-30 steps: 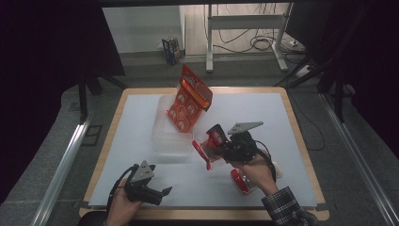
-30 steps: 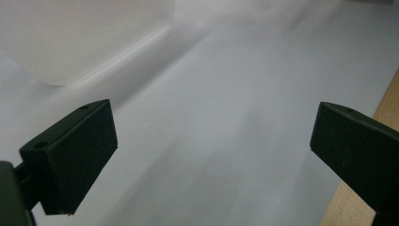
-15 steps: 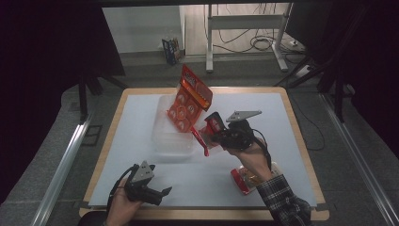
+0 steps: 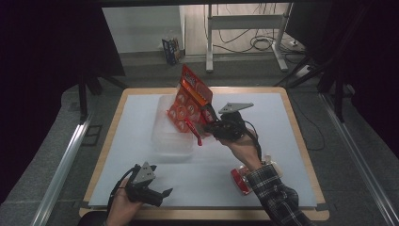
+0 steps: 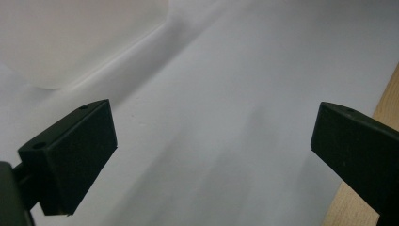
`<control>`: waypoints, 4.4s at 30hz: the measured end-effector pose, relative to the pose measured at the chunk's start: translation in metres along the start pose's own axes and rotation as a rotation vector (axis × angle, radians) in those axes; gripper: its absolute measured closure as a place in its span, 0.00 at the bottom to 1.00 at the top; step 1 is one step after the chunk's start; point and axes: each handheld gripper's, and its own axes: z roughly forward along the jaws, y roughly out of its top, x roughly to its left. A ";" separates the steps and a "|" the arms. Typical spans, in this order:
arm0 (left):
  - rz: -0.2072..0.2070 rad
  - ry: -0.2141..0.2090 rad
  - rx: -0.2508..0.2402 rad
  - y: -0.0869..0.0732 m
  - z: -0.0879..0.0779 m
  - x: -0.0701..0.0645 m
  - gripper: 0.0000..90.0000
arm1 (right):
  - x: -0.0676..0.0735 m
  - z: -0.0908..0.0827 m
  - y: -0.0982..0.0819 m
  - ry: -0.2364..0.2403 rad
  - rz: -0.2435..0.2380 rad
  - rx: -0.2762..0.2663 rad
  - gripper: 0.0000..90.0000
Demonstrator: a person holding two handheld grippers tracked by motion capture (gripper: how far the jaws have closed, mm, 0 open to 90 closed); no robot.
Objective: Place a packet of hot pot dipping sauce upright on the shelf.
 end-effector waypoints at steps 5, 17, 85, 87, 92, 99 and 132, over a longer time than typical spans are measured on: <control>0.005 -0.004 0.003 0.000 0.001 0.000 0.01 | -0.002 0.009 0.006 -0.001 -0.007 -0.021 0.78; 0.012 -0.008 0.010 0.000 0.001 -0.001 0.01 | 0.000 0.031 0.018 -0.003 -0.048 -0.049 0.78; 0.043 -0.005 0.042 0.000 0.005 -0.003 0.01 | 0.014 0.059 0.001 0.085 -0.117 0.112 0.15; 0.043 -0.005 0.042 0.000 0.005 -0.003 0.01 | 0.015 0.056 -0.001 0.088 -0.113 0.108 0.12; 0.044 -0.005 0.042 0.000 0.005 -0.003 0.01 | 0.016 0.050 -0.005 0.101 -0.092 0.098 0.08; 0.044 -0.004 0.041 0.000 0.005 -0.004 0.01 | 0.017 0.039 -0.016 0.097 -0.070 0.088 0.04; 0.051 0.001 0.039 0.000 0.004 -0.006 0.01 | 0.018 -0.020 -0.068 0.020 -0.070 0.133 0.00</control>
